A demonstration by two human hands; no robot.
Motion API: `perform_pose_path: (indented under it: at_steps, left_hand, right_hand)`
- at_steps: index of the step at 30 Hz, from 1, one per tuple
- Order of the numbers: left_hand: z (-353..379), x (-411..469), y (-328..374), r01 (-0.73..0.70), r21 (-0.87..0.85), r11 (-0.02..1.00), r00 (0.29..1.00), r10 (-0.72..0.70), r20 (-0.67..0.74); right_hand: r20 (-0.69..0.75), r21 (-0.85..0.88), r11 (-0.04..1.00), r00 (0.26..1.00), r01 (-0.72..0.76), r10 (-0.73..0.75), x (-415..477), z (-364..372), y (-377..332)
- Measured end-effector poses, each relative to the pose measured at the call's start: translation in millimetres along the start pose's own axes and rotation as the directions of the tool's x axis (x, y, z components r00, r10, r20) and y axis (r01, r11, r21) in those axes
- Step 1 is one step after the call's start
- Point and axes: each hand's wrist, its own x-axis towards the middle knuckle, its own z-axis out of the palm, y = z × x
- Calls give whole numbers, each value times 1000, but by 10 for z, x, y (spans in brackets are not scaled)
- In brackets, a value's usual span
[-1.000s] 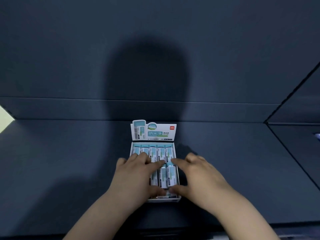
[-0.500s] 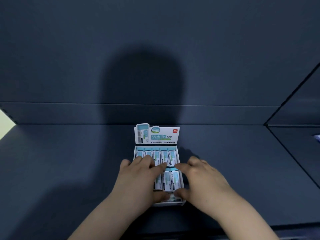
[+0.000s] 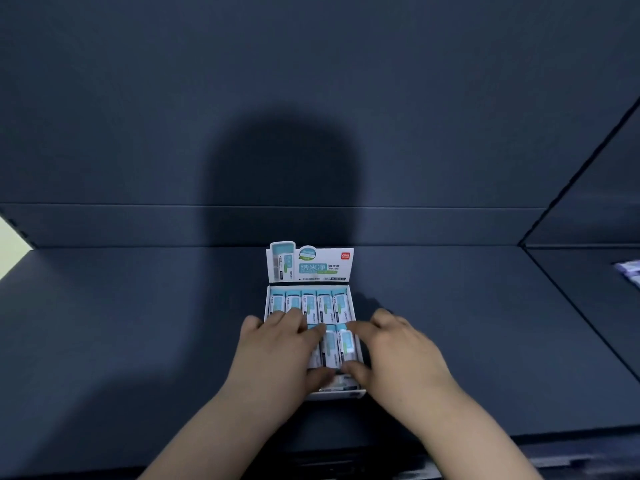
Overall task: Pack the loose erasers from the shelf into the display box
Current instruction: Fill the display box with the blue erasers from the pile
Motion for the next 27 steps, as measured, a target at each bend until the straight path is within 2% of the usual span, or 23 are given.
perform_pose_path:
  at_steps: [4, 6, 10, 13, 15, 22, 27]
  left_hand:
    - [-192, -48, -38, 121, -101, 987, 992, -116, 58]
    - [-242, -70, -96, 132, -94, 987, 991, -131, 12]
    - [-312, -81, -142, 181, -189, 965, 976, -201, -90]
    - [-254, -113, -81, 117, -188, 975, 956, -162, -245]
    - [-243, -118, 95, 64, -220, 973, 956, -123, -267]
    - [-80, 76, 884, 10, -128, 992, 963, -44, -267]
    - [-1, 397, 1522, -22, -92, 996, 975, 1, -224]
  right_hand:
    - [-89, 42, 998, 995, -43, 47, -69, -30, 82]
    - [-128, 44, 996, 988, -79, 84, -100, -39, 139]
    - [-179, 74, 990, 975, -120, 132, -144, -42, 249]
    - [-216, 103, 987, 966, -120, 140, -203, -34, 344]
    - [-230, 119, 986, 963, -115, 140, -250, -22, 425]
    - [-192, 154, 982, 972, -109, 137, -458, -55, 928]
    - [-165, 137, 979, 971, -149, 171, -697, -204, 1612]
